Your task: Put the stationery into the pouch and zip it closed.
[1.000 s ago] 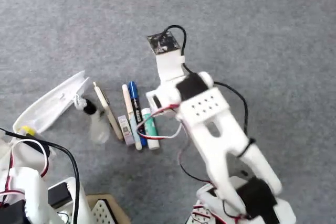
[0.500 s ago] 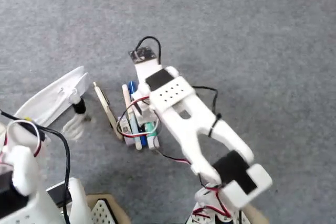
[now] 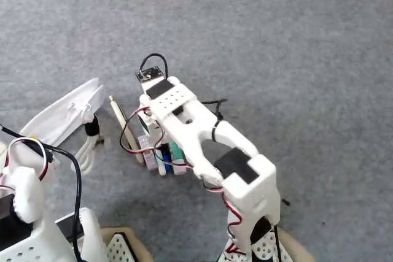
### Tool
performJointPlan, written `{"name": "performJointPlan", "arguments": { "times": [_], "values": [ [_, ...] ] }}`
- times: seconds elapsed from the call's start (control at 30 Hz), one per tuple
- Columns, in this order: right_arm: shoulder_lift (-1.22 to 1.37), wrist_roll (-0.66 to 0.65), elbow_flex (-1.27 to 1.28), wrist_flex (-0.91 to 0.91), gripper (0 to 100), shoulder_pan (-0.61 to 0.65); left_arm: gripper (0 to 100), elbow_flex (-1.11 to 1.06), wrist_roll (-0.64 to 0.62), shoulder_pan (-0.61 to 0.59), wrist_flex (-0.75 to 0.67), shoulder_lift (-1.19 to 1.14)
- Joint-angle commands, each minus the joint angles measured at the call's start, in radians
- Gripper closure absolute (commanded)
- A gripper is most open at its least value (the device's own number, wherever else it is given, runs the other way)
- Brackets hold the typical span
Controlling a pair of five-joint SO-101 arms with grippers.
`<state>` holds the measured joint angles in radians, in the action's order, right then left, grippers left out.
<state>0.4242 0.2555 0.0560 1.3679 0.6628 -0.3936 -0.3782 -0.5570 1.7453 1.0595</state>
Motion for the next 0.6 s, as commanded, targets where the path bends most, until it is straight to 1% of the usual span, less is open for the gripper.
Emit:
{"name": "performJointPlan", "arguments": {
  "times": [0.0,0.1,0.2,0.33,0.57],
  "values": [
    [0.054,0.011,-0.101,0.037,46.2,0.006,97,-0.028,0.008,0.001,0.017,-0.02],
    [0.114,0.008,-0.156,0.064,51.6,0.005,97,-0.027,0.008,0.001,0.017,-0.02],
    [0.154,0.008,-0.188,0.068,53.8,-0.009,97,-0.027,0.008,0.001,0.017,-0.02],
    [0.189,0.011,-0.196,0.106,53.9,-0.046,97,-0.027,0.008,0.001,0.017,-0.018],
    [0.214,0.009,-0.196,0.153,54.0,-0.055,97,-0.024,0.008,0.001,0.017,-0.018]
  ]
}}
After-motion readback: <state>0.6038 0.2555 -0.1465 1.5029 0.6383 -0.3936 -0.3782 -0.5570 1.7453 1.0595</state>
